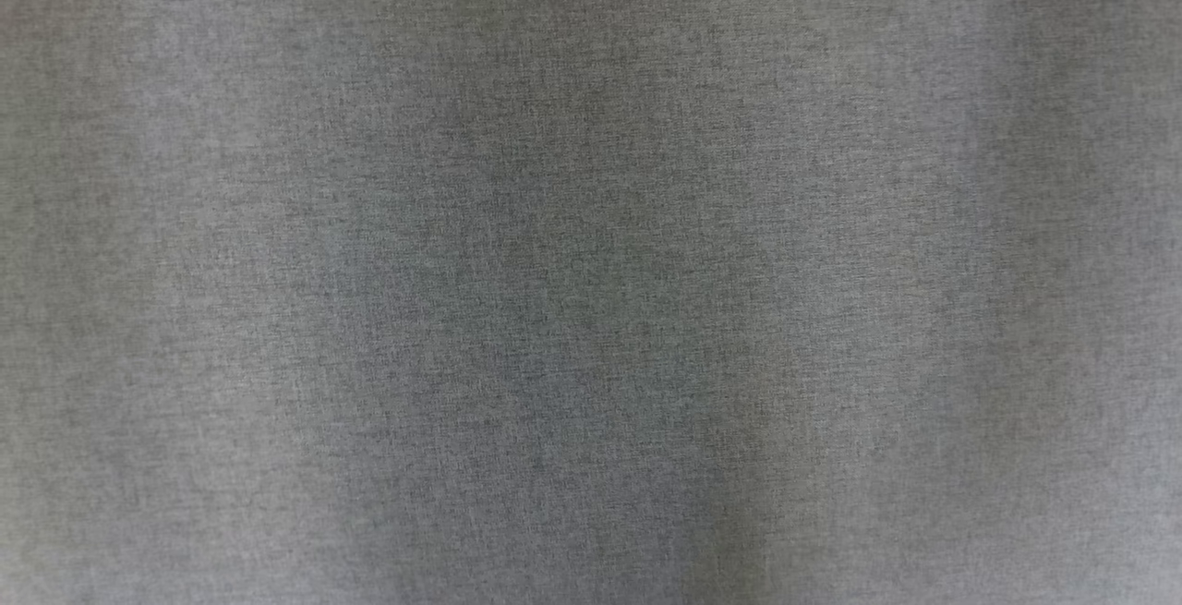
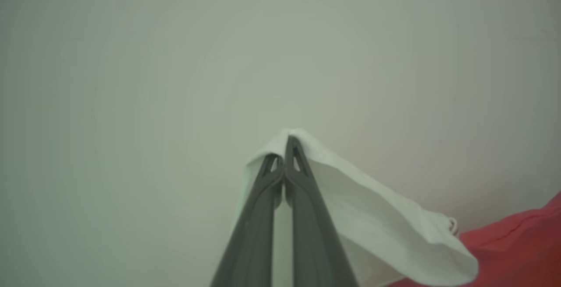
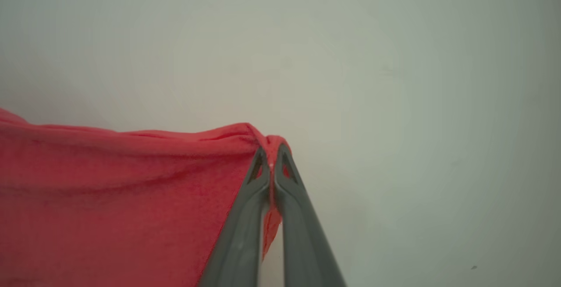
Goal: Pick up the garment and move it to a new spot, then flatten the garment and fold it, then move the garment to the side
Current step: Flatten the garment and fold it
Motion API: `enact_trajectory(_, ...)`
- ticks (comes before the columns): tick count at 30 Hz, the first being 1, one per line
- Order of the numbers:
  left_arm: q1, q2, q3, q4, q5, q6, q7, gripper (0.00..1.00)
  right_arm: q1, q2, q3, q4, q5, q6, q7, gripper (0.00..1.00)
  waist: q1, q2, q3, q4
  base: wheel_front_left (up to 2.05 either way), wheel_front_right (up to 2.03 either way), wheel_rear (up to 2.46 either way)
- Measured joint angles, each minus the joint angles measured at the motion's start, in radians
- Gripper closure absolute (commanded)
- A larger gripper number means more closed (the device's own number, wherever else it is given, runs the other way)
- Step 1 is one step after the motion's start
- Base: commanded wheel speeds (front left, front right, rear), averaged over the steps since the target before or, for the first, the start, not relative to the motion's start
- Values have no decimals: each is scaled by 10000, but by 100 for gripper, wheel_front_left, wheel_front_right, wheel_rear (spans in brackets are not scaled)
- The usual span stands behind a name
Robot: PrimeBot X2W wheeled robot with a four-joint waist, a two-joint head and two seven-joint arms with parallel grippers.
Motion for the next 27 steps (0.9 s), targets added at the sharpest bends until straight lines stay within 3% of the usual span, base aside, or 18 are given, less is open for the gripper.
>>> enact_trajectory(14,808,267,-846,-424,-1078,0,-711,100,298,98,790,12,546,0,-629,100,1,0,53,197,0,0,0)
enact_trajectory(22,3297,1344,-1346,-2301,-1756,2,-1187,100,2628,-297,1467,-1402,1584,0,-1220,100,0,-1,-558,212,0,0,0)
enact_trajectory(27,5861,1979,-711,-4174,-2261,188,-1246,100,4700,-537,1703,-2412,2071,0,-1442,100,0,-1,-1209,212,0,0,0)
